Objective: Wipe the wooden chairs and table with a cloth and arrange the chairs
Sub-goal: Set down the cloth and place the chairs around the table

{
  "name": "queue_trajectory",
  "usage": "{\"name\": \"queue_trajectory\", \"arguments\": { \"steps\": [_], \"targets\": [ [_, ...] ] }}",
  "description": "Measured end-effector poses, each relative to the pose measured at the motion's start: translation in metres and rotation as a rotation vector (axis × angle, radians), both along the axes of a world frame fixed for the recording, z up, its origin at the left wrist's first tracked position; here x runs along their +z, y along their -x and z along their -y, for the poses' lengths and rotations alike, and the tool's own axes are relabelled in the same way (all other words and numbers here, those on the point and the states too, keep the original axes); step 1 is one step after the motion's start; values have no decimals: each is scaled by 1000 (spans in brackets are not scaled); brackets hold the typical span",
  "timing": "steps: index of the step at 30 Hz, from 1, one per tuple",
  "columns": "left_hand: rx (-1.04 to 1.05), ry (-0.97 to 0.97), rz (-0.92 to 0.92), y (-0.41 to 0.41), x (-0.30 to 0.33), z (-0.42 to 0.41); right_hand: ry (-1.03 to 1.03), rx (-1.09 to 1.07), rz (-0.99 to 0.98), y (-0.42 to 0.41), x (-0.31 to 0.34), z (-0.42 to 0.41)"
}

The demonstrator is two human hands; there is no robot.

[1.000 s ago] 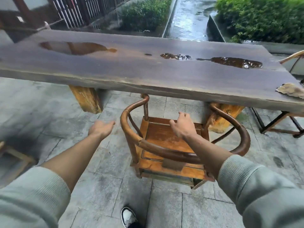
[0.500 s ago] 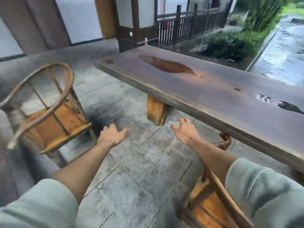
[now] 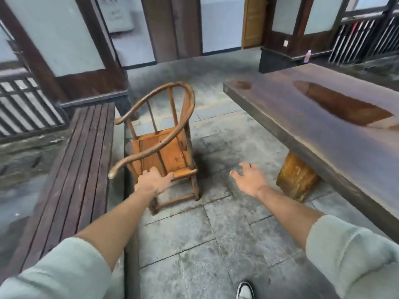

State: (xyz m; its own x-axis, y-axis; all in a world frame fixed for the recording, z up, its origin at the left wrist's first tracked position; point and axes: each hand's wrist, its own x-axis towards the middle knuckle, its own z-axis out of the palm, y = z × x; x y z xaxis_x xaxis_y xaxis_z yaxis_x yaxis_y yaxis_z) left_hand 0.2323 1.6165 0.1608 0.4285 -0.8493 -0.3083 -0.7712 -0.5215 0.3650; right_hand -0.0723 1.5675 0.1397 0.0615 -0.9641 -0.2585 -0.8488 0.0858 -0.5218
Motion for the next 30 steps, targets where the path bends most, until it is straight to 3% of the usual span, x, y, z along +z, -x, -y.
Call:
{"name": "queue_trajectory", "arguments": {
  "steps": [8, 14, 23, 30],
  "targets": [
    [218, 58, 153, -59, 38, 155, 79, 236, 38, -84, 38, 248],
    [388, 8, 93, -91, 29, 252, 140, 407, 71, -172, 52, 371],
    [569, 44, -59, -204, -27, 414, 213, 670, -155, -302, 45, 586],
    [698, 2, -29, -258, -31, 509, 217, 821, -190, -398, 47, 721]
  ]
}}
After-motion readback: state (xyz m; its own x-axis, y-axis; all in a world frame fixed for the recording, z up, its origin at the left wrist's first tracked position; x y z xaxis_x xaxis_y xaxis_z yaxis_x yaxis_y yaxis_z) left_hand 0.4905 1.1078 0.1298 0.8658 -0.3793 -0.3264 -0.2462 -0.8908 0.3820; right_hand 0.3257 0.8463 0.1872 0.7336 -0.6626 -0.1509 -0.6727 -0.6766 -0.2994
